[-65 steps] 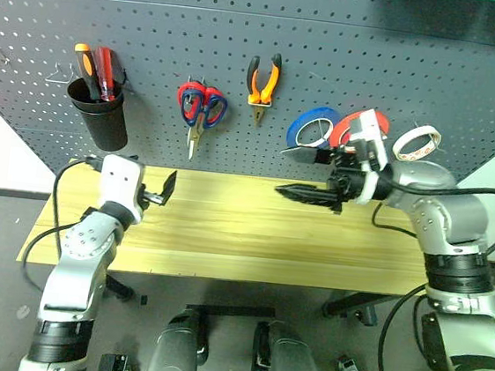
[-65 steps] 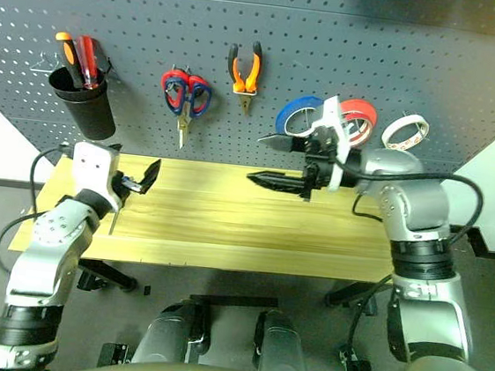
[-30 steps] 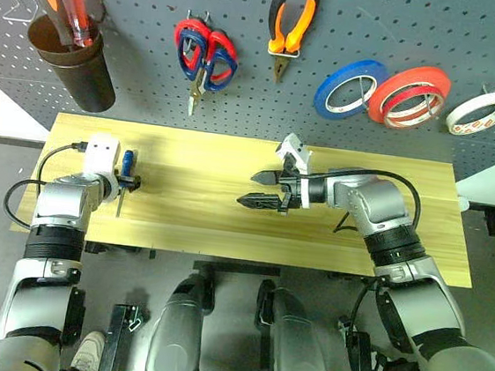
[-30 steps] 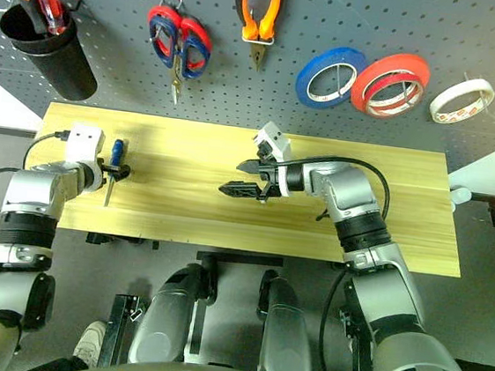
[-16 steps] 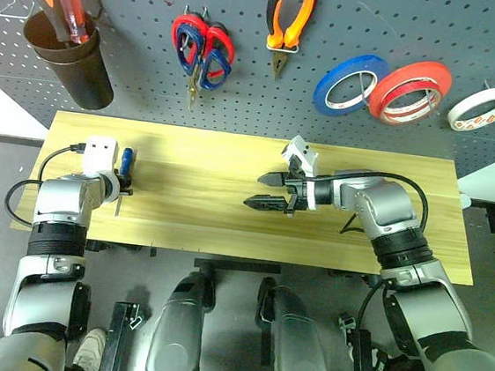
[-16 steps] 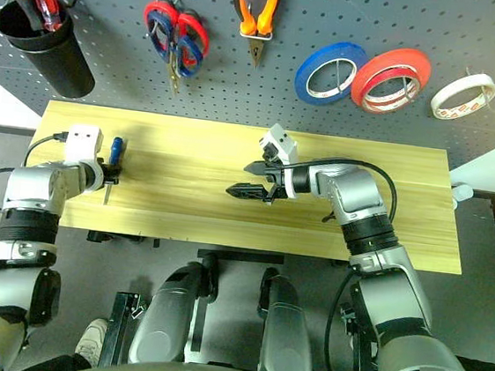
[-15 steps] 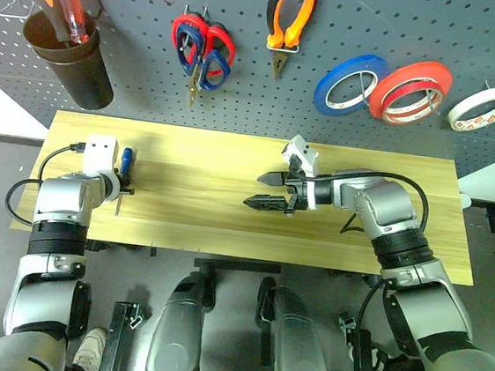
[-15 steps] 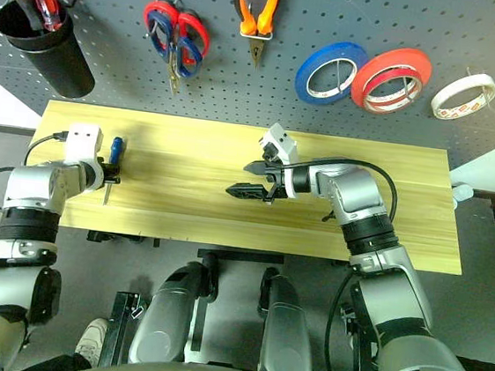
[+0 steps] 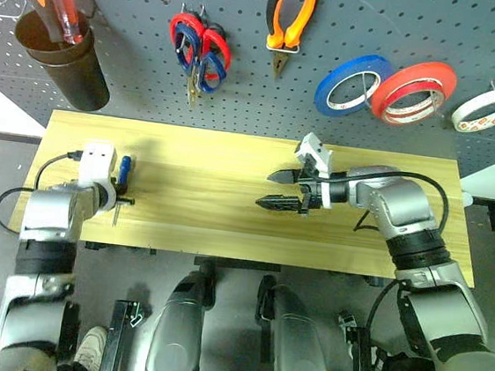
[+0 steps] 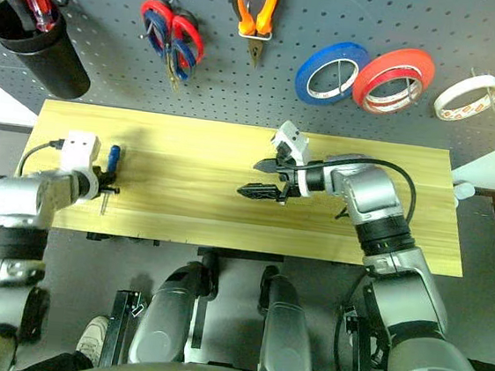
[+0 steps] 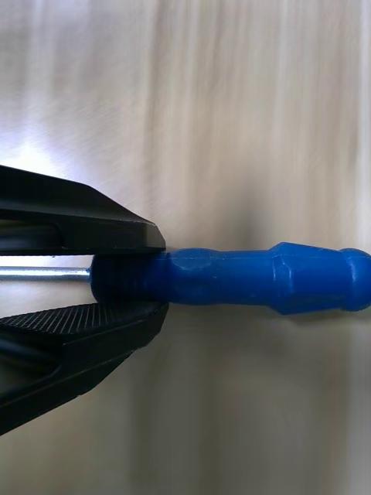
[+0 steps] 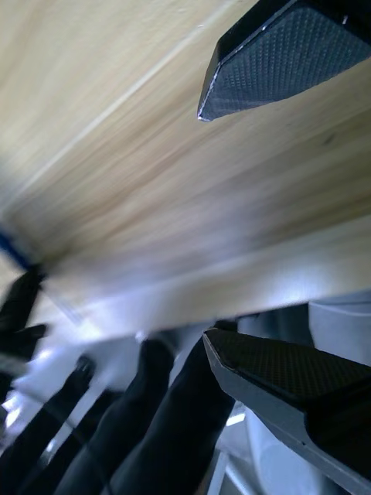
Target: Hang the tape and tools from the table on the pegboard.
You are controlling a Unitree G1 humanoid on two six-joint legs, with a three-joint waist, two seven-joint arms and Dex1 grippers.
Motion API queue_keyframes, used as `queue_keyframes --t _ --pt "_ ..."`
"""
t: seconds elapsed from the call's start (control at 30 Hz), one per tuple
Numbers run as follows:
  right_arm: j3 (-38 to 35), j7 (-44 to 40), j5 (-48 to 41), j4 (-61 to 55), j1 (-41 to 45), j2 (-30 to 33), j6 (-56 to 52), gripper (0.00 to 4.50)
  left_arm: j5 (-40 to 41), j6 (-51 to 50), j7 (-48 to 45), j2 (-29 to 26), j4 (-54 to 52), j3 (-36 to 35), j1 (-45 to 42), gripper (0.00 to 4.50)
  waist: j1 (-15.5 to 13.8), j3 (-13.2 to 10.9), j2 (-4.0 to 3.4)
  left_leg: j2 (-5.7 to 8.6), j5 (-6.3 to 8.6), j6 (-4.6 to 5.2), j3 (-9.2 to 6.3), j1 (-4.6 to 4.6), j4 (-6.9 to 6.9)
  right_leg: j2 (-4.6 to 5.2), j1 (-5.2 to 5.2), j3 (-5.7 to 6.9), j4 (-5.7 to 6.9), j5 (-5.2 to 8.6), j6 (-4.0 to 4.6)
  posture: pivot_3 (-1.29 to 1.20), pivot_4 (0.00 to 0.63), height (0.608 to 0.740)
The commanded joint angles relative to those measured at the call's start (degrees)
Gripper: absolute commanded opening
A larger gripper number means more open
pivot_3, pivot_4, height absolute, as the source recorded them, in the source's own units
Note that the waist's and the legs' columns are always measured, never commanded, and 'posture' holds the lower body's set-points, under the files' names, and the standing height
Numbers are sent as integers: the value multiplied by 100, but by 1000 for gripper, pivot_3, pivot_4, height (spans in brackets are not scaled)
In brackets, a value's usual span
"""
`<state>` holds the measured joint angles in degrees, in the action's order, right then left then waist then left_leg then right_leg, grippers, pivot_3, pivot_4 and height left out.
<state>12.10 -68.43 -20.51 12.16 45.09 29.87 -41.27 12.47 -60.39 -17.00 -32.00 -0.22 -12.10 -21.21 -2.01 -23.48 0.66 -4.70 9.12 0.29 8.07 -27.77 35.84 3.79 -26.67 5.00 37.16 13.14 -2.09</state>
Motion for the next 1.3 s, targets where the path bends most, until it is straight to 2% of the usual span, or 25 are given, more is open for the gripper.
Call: queue_keyframes --t 0.03,0.1,0.23,0.37,0.53,0.63,0.83,1.3 --pt "-332 -251 -443 -851 -295 218 -70 4500 318 362 -459 -130 -1397 -235 889 477 -13 23 11 0 -5 -5 -3 -16 -7 -2 -11 6 -6 0 0 38 310 730" --pt "-417 -223 -540 -1056 -424 257 -73 4500 426 651 -534 -22 -1688 -428 1288 477 -15 43 17 2 -8 -7 -3 -22 -18 -3 -15 10 -17 0 0 29 295 730" --pt "-890 -332 -1088 -1609 -733 391 -150 4500 551 1916 -1021 33 -2180 -601 2082 477 -1 117 47 2 6 -5 -10 -41 -2 -4 -24 19 -22 -7 7 16 247 730" --pt "-1260 -304 -1398 -1941 -858 479 -54 4500 721 2736 -1358 102 -2285 -699 2236 477 -8 288 48 -12 19 16 -15 -87 -4 -12 -44 34 -88 -54 38 2 207 730" --pt "-1714 -178 -1867 -2235 -741 694 -277 4500 995 3790 -2008 42 -2488 -726 2206 477 56 568 44 -11 19 17 -2 -128 -33 -15 -50 44 -195 -114 28 -9 175 730" --pt "-1830 -138 -2014 -2216 -594 761 -272 4500 1308 4027 -1975 152 -2554 -913 1953 477 132 692 50 -9 18 19 7 -138 -29 -11 -49 44 -207 -126 7 -9 157 730" --pt "-1835 -93 -2059 -1887 -193 682 -89 4500 1342 4495 -1673 205 -2595 -985 1358 477 173 854 40 -11 -3 58 -3 -134 21 -58 -37 45 -177 -138 -16 20 118 730" --pt "-1758 213 -1969 -1025 637 461 55 4500 1295 4601 -847 -157 -1953 -1258 -520 477 131 1159 36 -14 -15 68 15 -68 29 -82 27 44 -171 -154 -15 32 85 730"
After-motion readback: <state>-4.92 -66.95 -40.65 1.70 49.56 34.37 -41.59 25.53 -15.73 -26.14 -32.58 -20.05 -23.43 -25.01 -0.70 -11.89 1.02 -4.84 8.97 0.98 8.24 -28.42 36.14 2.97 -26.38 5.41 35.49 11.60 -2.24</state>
